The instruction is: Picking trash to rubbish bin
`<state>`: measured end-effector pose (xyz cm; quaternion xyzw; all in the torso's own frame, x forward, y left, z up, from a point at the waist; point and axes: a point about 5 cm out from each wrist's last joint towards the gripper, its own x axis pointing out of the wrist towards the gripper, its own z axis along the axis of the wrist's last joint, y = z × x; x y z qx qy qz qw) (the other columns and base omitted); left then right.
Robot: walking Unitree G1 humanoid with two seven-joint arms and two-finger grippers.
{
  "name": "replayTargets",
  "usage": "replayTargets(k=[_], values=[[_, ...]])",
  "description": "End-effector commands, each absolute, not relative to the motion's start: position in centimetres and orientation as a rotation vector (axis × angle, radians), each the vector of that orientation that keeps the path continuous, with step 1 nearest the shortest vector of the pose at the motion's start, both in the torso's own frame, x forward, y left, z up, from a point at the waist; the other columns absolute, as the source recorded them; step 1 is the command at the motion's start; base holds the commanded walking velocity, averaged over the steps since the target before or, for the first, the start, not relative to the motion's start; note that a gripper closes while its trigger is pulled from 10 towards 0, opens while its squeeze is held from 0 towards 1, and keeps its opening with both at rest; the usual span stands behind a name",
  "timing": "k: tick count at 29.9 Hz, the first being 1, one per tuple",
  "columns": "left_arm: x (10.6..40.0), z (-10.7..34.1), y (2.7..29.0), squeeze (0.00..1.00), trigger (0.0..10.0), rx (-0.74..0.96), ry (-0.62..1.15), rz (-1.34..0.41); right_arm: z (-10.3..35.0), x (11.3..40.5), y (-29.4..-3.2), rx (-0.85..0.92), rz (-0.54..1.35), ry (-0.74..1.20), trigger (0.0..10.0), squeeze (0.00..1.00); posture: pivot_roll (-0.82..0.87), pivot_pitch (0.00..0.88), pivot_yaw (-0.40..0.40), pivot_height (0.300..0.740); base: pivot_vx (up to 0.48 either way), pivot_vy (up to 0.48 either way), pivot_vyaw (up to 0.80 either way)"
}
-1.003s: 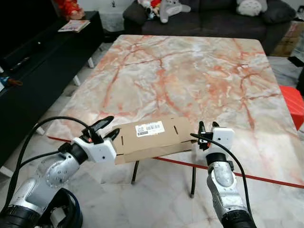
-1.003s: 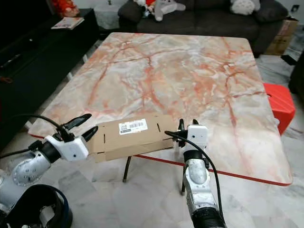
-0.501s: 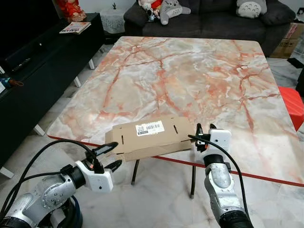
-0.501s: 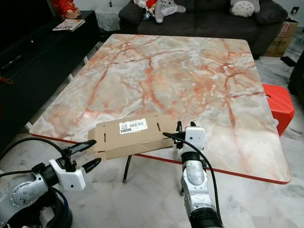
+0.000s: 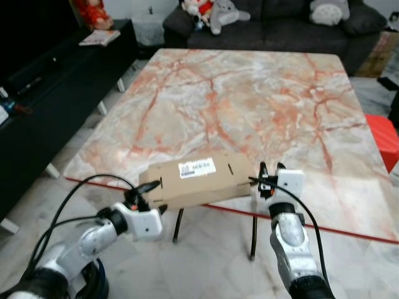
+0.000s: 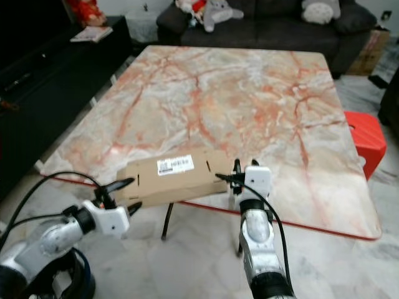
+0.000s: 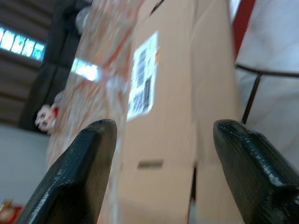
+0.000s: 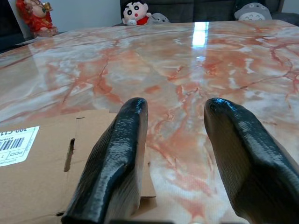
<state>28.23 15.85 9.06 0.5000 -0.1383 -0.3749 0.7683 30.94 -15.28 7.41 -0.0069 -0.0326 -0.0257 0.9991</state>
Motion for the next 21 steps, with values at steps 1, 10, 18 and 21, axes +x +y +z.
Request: replayTargets(k=[1,10,18,21], values=[[27.8,8.6,15.7,0.00,10.0,1.111,-0.293,-0.901,7.6,31.1,-15.1,-0.008,-0.048,-0.072,10.0,0.00,0.21,0.054,0.048,0.740,0.000,0.000,0.00],[27.4,8.1,15.7,0.00,10.0,1.128,-0.276,-0.990,7.5,31.1,-15.0,-0.002,-0.048,-0.071,10.0,0.00,0.22,0.060,0.051,0.740,0.000,0.000,0.00],[28.6,7.1,16.2,0.00,10.0,1.201,-0.182,-0.932,7.5,31.2,-15.0,-0.002,-0.047,-0.070,10.0,0.00,0.21,0.059,0.050,0.740,0.000,0.000,0.00],[29.0,7.0,16.0,0.00,10.0,1.235,-0.175,-0.897,7.5,31.2,-15.0,-0.002,-0.047,-0.070,10.0,0.00,0.21,0.059,0.050,0.740,0.000,0.000,0.00]])
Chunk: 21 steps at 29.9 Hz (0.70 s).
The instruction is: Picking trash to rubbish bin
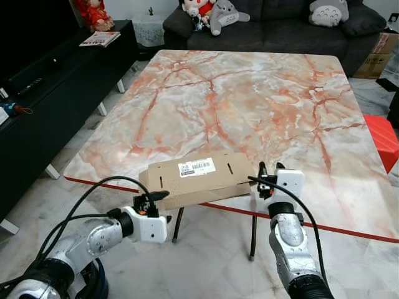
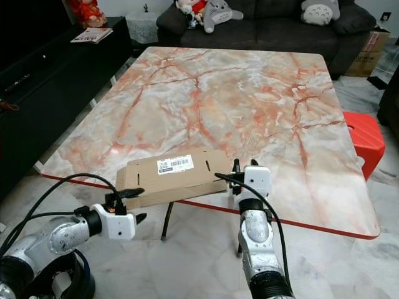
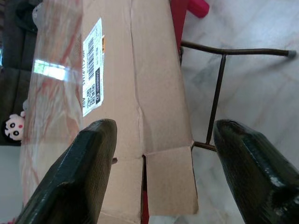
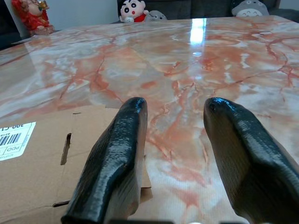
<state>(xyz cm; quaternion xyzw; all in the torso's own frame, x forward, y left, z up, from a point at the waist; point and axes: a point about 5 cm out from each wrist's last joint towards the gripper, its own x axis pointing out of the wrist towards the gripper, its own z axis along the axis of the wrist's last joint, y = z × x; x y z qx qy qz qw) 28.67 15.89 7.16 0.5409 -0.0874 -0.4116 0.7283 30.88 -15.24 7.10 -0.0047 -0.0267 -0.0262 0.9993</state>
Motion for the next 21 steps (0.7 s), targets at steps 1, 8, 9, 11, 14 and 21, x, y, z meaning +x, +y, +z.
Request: replayTargets(k=[1,8,9,11,14,21], values=[[29.2,6.9,15.8,0.00,10.0,1.242,-0.178,-0.880,7.5,31.2,-15.0,-0.002,-0.047,-0.070,10.0,0.00,0.21,0.059,0.049,0.740,0.000,0.000,0.00],[29.7,6.4,15.1,0.00,10.0,1.237,-0.166,-0.838,7.5,31.2,-15.0,0.000,-0.046,-0.072,10.0,0.00,0.21,0.060,0.050,0.740,0.000,0.000,0.00],[29.9,6.1,14.5,0.00,10.0,1.217,-0.156,-0.821,7.5,31.2,-14.9,0.000,-0.046,-0.073,10.0,0.00,0.20,0.059,0.051,0.740,0.000,0.000,0.00],[30.0,6.0,14.1,0.00,4.8,1.202,-0.156,-0.813,7.6,31.2,-14.9,0.000,-0.047,-0.074,10.0,0.00,0.20,0.058,0.052,0.740,0.000,0.000,0.00],[30.1,6.0,13.8,0.00,0.0,1.198,-0.160,-0.810,7.5,31.2,-15.0,0.000,-0.049,-0.074,10.0,0.00,0.20,0.058,0.052,0.740,0.000,0.000,0.00],[30.2,5.8,13.6,0.00,0.0,1.211,-0.165,-0.799,7.5,31.2,-15.0,0.000,-0.050,-0.074,10.0,0.00,0.20,0.059,0.053,0.740,0.000,0.000,0.00]])
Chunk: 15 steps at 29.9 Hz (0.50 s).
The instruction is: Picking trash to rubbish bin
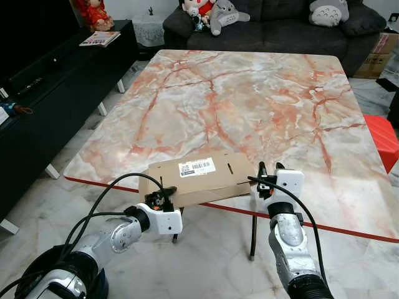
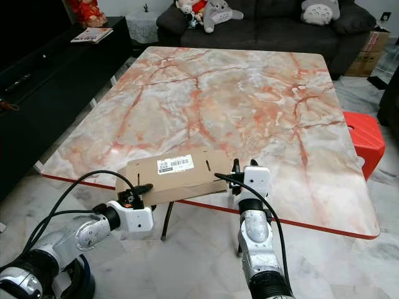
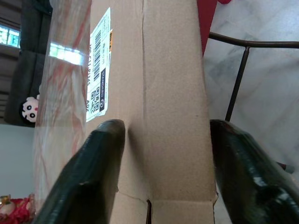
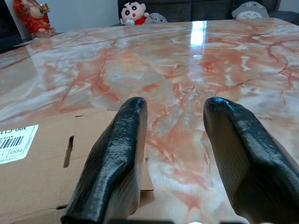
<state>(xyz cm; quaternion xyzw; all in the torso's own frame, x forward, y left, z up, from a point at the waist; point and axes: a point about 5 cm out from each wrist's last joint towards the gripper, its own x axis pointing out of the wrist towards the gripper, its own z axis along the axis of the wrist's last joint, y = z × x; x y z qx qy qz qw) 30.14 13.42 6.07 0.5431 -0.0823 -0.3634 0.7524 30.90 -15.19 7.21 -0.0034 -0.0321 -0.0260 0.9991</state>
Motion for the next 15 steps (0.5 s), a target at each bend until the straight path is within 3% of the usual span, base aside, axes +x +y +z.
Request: replayTargets(k=[1,15], values=[[30.25,5.82,13.63,0.00,0.0,1.212,-0.164,-0.800,7.54,31.21,-14.99,0.000,-0.050,-0.074,10.0,0.00,0.20,0.058,0.054,0.740,0.000,0.000,0.00],[30.50,6.05,13.58,0.00,0.0,1.200,-0.183,-0.768,7.49,31.18,-14.99,0.001,-0.051,-0.074,10.0,0.00,0.20,0.057,0.055,0.740,0.000,0.000,0.00]])
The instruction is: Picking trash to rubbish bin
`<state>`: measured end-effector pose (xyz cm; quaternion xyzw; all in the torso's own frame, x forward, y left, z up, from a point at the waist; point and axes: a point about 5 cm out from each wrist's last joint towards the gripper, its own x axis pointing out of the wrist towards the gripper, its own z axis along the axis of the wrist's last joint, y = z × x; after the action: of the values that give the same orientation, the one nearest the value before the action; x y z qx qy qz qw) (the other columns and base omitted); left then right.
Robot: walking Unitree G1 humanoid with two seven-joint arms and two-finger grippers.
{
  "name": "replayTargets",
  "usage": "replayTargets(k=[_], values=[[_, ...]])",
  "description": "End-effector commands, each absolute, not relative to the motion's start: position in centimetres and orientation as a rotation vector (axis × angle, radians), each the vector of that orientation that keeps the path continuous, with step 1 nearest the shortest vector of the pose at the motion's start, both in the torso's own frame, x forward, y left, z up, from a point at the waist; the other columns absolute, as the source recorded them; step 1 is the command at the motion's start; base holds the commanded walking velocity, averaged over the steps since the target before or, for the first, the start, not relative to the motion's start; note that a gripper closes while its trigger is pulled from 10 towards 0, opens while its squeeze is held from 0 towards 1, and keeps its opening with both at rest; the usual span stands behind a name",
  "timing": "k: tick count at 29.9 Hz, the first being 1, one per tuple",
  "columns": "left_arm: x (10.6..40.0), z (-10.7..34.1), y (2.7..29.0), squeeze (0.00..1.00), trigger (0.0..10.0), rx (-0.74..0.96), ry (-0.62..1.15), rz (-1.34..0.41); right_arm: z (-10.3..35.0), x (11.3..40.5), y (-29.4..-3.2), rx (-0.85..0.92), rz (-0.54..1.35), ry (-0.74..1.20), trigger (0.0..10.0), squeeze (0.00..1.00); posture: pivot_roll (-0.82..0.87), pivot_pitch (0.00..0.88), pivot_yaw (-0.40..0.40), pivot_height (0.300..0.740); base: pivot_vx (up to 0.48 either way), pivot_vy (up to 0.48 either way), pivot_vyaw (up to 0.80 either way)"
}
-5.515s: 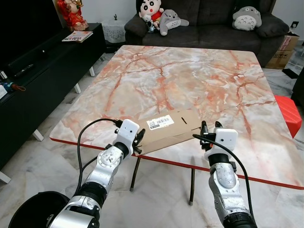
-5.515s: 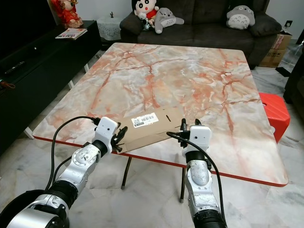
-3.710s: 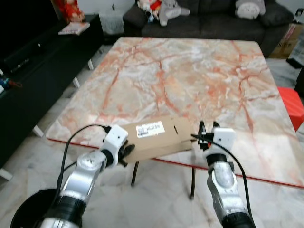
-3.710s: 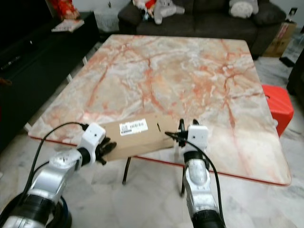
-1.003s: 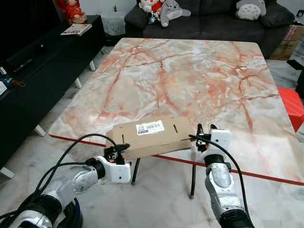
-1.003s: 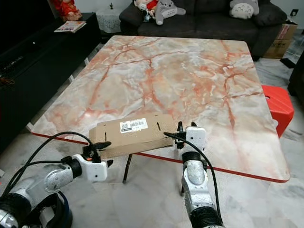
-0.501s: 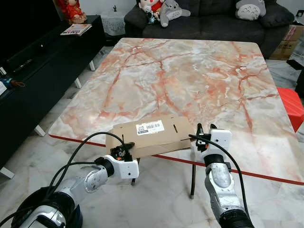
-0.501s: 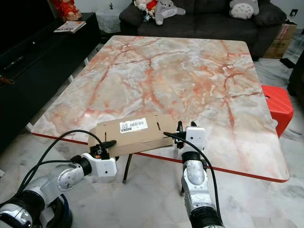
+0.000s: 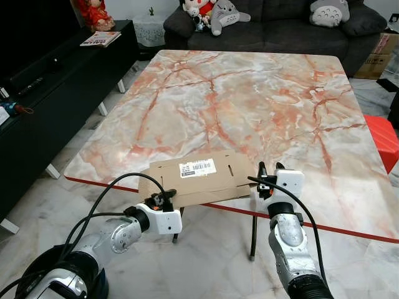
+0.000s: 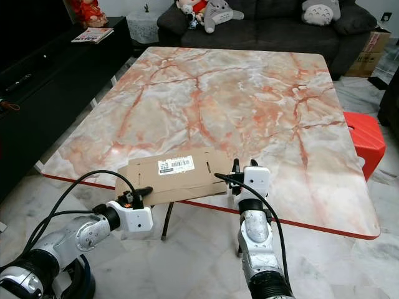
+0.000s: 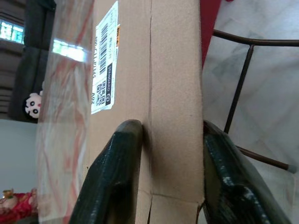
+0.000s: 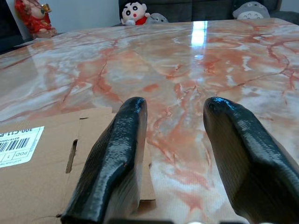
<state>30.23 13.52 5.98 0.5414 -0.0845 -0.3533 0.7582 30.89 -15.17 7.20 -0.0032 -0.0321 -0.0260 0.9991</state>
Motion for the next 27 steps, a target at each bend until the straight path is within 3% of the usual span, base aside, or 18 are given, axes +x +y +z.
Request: replayTargets(k=[1,11,17,18,19,20,21,27], values=[[30.9,6.5,13.7,0.00,0.0,1.186,-0.199,-0.720,7.5,31.2,-15.0,0.001,-0.050,-0.074,10.0,0.00,0.20,0.057,0.053,0.740,0.000,0.000,0.00],[33.1,10.9,14.3,0.00,0.0,1.062,-0.375,-0.366,7.5,31.2,-15.1,-0.001,-0.048,-0.074,10.0,0.00,0.20,0.052,0.050,0.740,0.000,0.000,0.00],[33.3,12.1,14.1,0.00,0.0,1.010,-0.433,-0.297,7.6,31.3,-15.1,-0.001,-0.048,-0.076,10.0,0.00,0.20,0.052,0.050,0.740,0.000,0.000,0.00],[33.2,12.3,14.0,0.00,1.9,0.988,-0.450,-0.297,7.6,31.3,-15.1,-0.002,-0.048,-0.076,10.0,0.00,0.20,0.052,0.050,0.740,0.000,0.000,0.00],[33.1,12.5,13.8,0.00,2.9,0.974,-0.464,-0.299,7.6,31.3,-15.1,-0.002,-0.048,-0.076,10.0,0.00,0.20,0.052,0.050,0.740,0.000,0.000,0.00],[33.0,12.7,13.6,0.00,5.6,0.964,-0.482,-0.298,7.6,31.3,-15.1,-0.002,-0.048,-0.076,10.0,0.00,0.20,0.052,0.050,0.740,0.000,0.000,0.00],[32.9,12.7,13.5,0.00,9.9,0.948,-0.485,-0.297,7.6,31.3,-15.1,-0.002,-0.048,-0.076,10.0,0.00,0.20,0.052,0.050,0.740,0.000,0.000,0.00],[33.0,12.6,13.2,0.00,10.0,0.856,-0.453,-0.258,7.6,31.3,-15.0,-0.002,-0.046,-0.077,10.0,0.00,0.20,0.049,0.050,0.740,0.000,0.000,0.00]])
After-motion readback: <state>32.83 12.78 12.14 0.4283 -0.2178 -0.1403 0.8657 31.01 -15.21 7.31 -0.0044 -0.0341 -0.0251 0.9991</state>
